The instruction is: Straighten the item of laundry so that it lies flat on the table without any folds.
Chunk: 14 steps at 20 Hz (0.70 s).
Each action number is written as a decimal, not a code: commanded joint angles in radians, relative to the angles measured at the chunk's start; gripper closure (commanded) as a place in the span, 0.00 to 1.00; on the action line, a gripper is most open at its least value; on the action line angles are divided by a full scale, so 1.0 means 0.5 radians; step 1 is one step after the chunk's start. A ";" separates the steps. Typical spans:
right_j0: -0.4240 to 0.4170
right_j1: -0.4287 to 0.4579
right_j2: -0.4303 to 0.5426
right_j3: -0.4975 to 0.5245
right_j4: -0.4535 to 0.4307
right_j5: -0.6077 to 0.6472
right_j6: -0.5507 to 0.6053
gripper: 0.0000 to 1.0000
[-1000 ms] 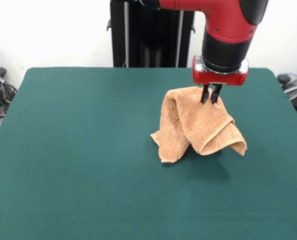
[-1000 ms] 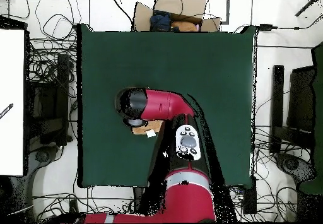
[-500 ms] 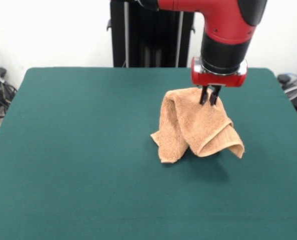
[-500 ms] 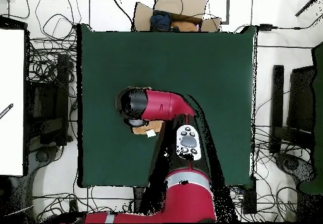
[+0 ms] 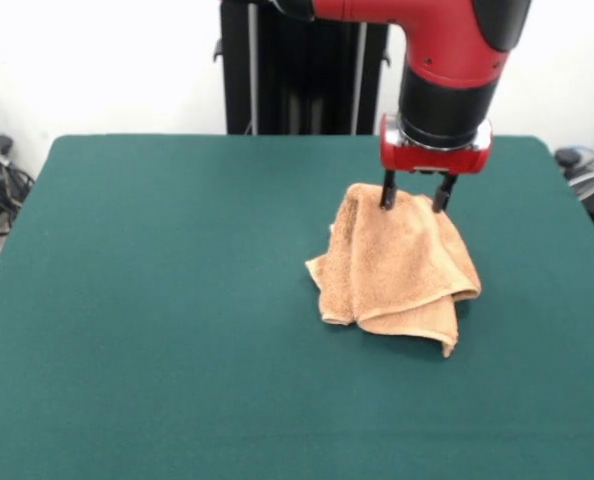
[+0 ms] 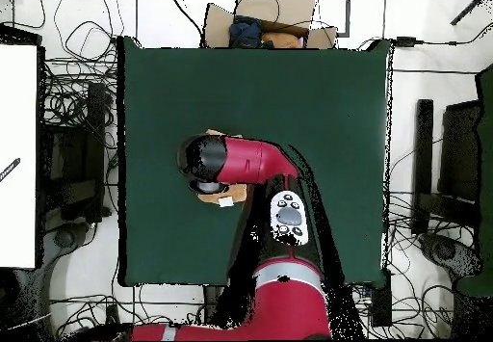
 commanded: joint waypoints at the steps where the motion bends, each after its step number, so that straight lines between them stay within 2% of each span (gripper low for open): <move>1: -0.040 0.031 0.017 0.092 0.039 0.008 0.327 0.00; 7: -0.093 0.037 0.077 0.110 0.045 -0.038 0.265 0.00; 14: -0.083 0.062 0.114 0.014 0.004 0.003 0.192 0.00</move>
